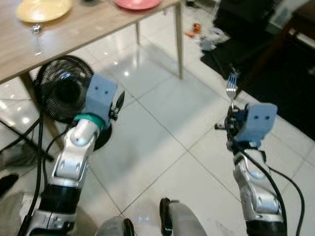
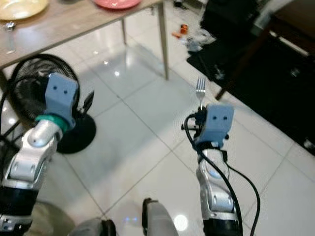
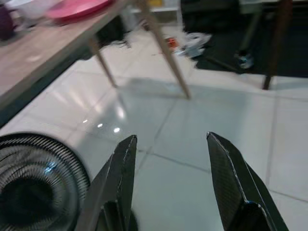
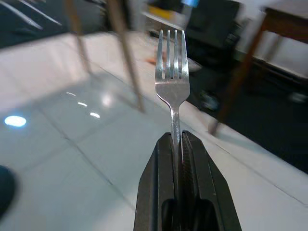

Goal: Setting the table

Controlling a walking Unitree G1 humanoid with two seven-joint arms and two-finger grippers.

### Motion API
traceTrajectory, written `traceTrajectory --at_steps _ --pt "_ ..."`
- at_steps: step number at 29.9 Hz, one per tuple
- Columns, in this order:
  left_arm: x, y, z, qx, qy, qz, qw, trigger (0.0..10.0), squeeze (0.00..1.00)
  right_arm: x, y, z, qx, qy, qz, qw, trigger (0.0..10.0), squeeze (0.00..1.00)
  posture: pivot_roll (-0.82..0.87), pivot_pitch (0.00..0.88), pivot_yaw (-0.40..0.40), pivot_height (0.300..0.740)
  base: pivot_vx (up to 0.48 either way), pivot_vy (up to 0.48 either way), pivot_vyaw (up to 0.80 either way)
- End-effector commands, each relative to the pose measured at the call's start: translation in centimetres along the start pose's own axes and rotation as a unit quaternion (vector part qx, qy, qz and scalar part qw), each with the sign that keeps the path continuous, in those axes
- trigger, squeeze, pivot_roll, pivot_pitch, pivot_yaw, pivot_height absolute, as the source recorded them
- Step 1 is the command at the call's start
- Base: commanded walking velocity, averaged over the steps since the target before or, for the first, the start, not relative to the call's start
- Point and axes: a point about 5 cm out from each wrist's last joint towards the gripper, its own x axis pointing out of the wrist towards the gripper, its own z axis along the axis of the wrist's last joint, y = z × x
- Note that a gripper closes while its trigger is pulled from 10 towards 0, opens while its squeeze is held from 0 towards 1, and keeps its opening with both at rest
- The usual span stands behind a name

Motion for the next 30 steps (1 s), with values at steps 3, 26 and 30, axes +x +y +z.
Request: traceTrajectory --at_steps 3,26,30 --pt "-0.35 -0.08 -0.78 0.007 0.012 -0.007 1.0 10.0 0.0 -0.1 -0.32 -0.15 0.006 -0.002 -0.01 1.0 10.0 0.0 0.01 0.075 0.024 0.74 0.0 0.0 -0.8" --pt "0.21 -0.06 -0.39 -0.011 -0.002 -0.006 1.0 10.0 0.0 0.22 -0.56 0.47 0.011 -0.016 -0.017 1.0 10.0 0.0 0.0 0.056 0.025 0.74 0.0 0.0 -0.8" --pt "0.22 0.01 -0.4 -0.01 -0.002 -0.004 1.0 10.0 0.0 0.27 -0.55 0.5 0.013 -0.017 -0.017 1.0 10.0 0.0 0.0 0.056 0.024 0.74 0.0 0.0 -0.8"
